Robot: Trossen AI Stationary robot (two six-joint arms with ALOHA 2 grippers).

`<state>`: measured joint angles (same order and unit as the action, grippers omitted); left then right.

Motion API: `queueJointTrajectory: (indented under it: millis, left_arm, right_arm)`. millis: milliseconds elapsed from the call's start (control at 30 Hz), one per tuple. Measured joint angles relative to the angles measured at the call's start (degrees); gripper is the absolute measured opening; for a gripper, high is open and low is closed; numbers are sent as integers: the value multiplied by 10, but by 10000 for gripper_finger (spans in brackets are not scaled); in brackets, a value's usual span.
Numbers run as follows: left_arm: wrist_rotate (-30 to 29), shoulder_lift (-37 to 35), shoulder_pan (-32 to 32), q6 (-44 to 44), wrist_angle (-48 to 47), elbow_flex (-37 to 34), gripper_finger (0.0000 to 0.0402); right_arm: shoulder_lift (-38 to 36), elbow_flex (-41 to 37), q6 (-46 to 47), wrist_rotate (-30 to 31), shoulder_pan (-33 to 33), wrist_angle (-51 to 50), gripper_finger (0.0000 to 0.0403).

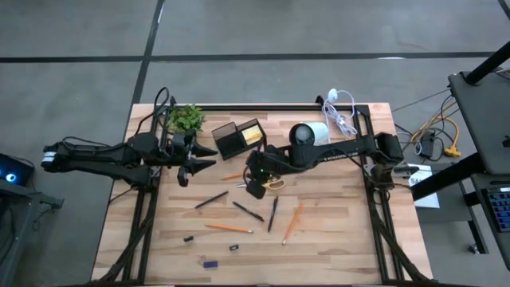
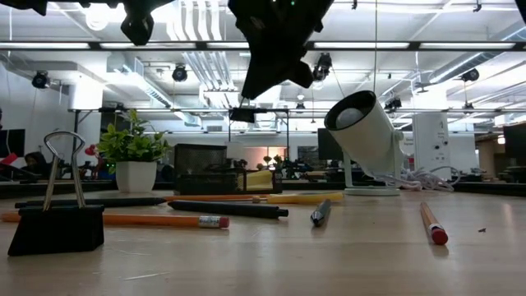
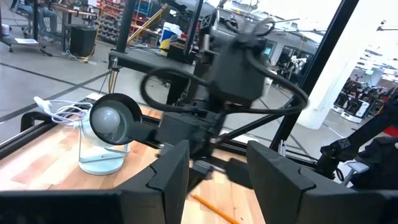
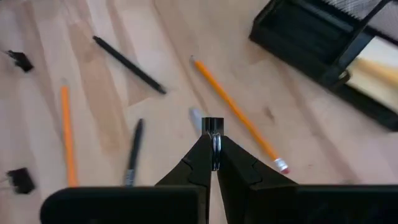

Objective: Pick and place office supplies into organizer
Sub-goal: Put the right black binder clip into the black desk organizer

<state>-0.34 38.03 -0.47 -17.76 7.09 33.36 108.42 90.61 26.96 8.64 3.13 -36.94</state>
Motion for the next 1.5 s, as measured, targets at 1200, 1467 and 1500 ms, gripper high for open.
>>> queueJointTrajectory:
  millis: [1200,1467,1500]
  left_arm:
    - [-36,-33,0,-39,-48,-1,146]
    - [-36,-66,0,-40,-108,-10,146]
    - [-36,-71,0,-40,-113,-10,146]
  right_arm:
    - [0,0,-198,-102,-134,104,8]
    - [3,0,-186,-101,-163,137,8]
    - [4,0,-179,-101,-166,141,8]
